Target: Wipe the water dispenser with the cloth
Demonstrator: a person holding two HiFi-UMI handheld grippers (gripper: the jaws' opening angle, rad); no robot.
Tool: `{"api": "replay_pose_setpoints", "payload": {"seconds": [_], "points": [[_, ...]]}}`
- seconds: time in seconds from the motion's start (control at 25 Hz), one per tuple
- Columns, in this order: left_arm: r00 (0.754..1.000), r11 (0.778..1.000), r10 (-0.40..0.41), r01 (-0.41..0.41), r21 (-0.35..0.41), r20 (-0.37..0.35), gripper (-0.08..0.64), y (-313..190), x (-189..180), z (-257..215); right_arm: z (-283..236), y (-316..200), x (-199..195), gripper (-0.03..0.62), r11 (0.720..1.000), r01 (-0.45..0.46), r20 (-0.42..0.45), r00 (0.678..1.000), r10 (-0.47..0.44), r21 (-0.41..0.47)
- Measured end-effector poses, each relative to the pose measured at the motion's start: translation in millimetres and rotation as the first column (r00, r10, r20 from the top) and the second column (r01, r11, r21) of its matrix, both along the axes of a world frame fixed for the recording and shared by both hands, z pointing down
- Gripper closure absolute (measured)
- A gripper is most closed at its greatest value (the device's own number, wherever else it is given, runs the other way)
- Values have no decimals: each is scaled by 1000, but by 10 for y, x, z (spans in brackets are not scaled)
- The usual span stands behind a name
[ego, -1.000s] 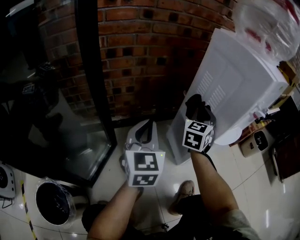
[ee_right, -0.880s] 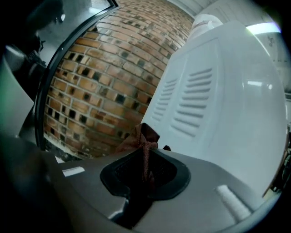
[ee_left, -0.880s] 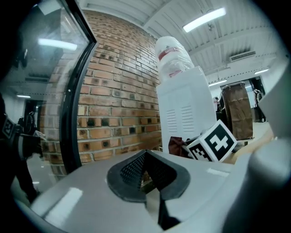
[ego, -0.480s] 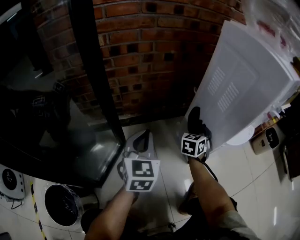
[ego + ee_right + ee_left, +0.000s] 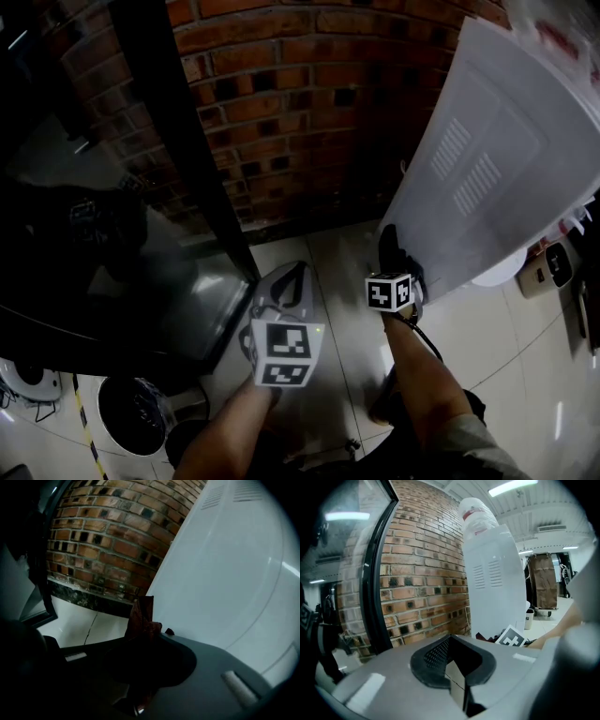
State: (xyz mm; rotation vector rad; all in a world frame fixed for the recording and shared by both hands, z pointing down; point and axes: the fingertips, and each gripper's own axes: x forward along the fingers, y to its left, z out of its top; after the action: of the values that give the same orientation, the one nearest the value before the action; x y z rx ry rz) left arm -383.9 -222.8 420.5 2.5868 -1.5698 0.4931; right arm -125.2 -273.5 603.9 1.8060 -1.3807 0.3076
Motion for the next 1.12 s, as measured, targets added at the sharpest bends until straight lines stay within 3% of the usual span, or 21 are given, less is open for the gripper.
{"api": "replay_pose_setpoints", "payload": {"seconds": [0.32,0.48,0.64,0.76,0.84,1.0,1.12], "points": [[999,1000,1,0,27,-38,560,-17,58,-198,-30,75,-60,531,998,53,31,998,-52,-30],[997,998,6,-2,59,-71,560,34,114,-413,-431,126,-267,531,991,123,66,990,-126,49],[991,995,4,8,95,-131,560,111,262,-677,-1191,145,-424,531,957,212,63,971,-229,198],[989,993,6,11,113,-151,560,259,384,-864,-1908,250,-547,531,905,265,55,953,-299,332],[988,991,14,6,134,-153,560,363,482,-1010,-2440,351,-631,531,854,306,31,936,-351,421],[990,975,76,-48,219,-123,560,627,758,-1393,-3572,612,-669,531,725,380,-76,907,-415,575],[987,958,100,-61,279,-125,560,765,887,-1675,-4433,805,-576,531,626,419,-178,894,-411,657]]}}
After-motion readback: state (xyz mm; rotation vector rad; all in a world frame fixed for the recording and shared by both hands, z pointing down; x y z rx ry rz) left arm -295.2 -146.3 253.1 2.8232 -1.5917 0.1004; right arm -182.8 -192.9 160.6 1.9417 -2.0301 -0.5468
